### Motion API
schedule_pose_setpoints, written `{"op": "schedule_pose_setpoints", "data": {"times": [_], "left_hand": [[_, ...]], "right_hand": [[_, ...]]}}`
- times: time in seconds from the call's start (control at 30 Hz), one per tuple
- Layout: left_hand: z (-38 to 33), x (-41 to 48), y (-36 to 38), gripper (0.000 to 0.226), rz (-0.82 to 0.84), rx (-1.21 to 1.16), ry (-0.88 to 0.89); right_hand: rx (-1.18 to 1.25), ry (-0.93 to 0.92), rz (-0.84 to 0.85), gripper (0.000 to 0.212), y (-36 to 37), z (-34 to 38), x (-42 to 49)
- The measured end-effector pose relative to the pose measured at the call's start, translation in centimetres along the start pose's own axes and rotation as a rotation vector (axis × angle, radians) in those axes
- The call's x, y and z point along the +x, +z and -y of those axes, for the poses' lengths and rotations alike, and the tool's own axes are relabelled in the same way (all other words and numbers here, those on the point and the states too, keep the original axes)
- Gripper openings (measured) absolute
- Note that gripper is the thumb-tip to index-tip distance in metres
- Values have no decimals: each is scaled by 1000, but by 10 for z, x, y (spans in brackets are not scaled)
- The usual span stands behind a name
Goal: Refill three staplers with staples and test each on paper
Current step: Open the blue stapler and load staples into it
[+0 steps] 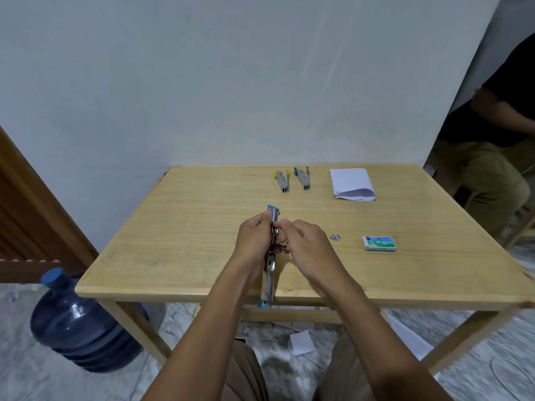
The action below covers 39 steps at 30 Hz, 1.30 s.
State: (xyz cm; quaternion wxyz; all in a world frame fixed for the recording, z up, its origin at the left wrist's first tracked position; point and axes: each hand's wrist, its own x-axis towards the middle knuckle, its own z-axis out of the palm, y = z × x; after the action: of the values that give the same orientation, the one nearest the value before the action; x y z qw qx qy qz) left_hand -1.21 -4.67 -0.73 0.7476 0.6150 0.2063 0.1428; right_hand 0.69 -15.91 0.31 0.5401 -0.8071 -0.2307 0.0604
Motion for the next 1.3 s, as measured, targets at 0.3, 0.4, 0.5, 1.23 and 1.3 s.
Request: {"op": "schedule_pose_setpoints", "data": {"times": [0.3, 0.4, 0.5, 1.23, 1.3], "left_hand": [[-8, -1, 7, 35, -21, 178, 56], [-15, -3, 12, 40, 19, 485, 297], [-20, -7, 22, 33, 99, 864, 536], [-21, 0, 16, 27, 172, -91, -105], [-17, -4, 19, 26, 201, -157, -134]], "right_hand": [[759, 352, -235, 28, 0, -10, 10], [1250, 611, -150, 33, -1, -10, 15], [1469, 694, -85, 37, -3, -6, 17], [-497, 92, -185, 33, -60, -46, 31], [-679, 65, -111, 33, -62, -53, 36]]}}
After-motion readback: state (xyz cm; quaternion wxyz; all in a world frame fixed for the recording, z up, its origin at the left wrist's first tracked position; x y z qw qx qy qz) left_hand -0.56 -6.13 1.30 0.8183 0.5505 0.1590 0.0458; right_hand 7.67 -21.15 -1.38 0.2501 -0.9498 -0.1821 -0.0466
